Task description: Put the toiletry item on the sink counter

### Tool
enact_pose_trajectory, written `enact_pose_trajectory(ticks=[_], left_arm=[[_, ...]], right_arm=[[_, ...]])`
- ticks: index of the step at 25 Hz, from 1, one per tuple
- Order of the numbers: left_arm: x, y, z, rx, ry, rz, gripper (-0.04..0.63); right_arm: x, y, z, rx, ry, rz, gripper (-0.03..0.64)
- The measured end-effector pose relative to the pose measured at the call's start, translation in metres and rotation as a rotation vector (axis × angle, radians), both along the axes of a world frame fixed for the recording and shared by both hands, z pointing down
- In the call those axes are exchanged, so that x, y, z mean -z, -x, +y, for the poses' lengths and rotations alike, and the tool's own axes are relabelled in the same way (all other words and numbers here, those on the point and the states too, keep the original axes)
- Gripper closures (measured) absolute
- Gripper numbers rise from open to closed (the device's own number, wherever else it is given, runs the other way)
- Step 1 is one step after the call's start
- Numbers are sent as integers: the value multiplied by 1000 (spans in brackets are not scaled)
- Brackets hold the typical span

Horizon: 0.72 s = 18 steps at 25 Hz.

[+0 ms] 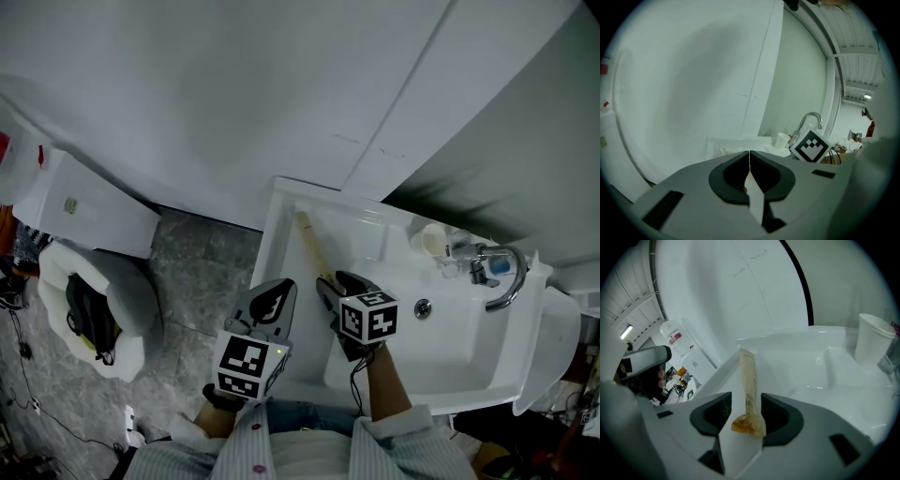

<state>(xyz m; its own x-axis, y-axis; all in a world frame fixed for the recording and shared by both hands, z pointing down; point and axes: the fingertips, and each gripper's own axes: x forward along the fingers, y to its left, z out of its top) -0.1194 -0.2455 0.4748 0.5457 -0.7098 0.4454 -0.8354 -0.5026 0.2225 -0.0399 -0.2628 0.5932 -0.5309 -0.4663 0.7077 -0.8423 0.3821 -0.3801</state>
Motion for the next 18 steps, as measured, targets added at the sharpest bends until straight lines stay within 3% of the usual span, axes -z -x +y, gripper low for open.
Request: enact_pose_trajectory(ticks=[8, 18], left_arm=[[28, -5, 11, -14, -80, 6, 577], [75, -16, 35, -37, -199, 30, 577]], right_arm=[[50, -6, 4, -54, -110, -66, 430], [124, -5, 30, -39, -272, -110, 430]])
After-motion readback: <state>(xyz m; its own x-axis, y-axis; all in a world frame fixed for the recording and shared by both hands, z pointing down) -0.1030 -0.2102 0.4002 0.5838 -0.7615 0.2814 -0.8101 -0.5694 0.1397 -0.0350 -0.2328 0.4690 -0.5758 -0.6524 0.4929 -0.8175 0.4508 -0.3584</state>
